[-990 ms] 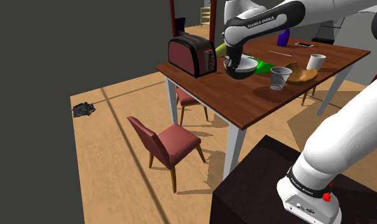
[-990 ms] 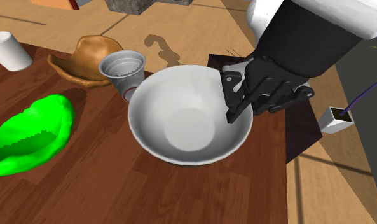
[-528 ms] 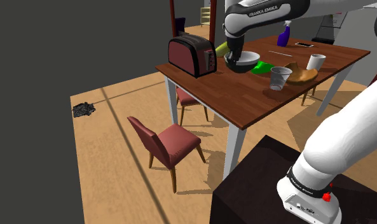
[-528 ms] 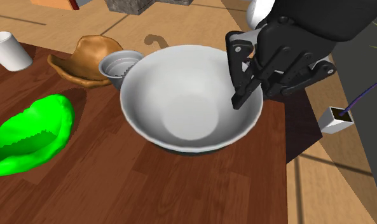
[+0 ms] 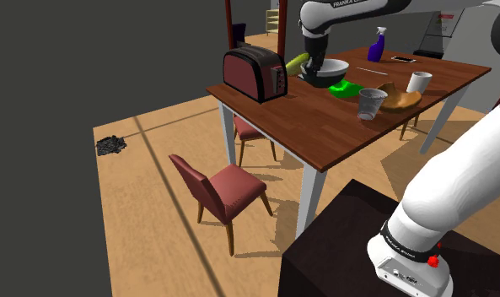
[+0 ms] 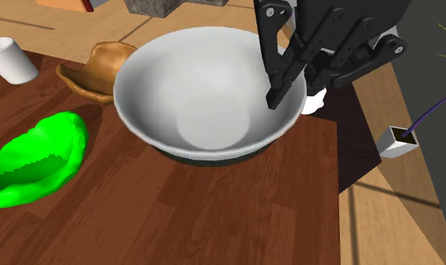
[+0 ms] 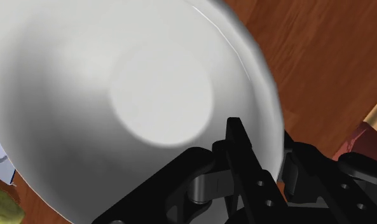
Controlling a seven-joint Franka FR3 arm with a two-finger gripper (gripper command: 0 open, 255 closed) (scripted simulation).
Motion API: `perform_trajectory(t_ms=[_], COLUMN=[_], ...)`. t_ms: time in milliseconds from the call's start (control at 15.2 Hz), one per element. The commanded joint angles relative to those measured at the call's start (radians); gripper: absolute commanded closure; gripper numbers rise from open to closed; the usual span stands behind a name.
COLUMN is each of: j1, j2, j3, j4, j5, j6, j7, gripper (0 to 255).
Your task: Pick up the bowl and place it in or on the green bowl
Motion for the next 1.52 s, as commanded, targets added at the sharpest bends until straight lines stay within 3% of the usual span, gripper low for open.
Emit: perform_trajectory(t_ms=[0,462,858,1188,1452], j1=[-0.016,-0.079,-0.152,-0.241,-0.348], j2=[0.03,0.172,0.336,0.508,0.69], j3=[-0.028,-0.13,-0.2,-0.237,-0.246], j4=[0.035,0.192,0.385,0.607,0.87], j5=[0.003,0.044,0.123,0.215,0.303], j6=[0.007,0.029,0.022,-0.02,-0.099], j7=[-0.045,-0.221,-0.378,-0.506,-0.599], gripper=[255,255,255,255,255])
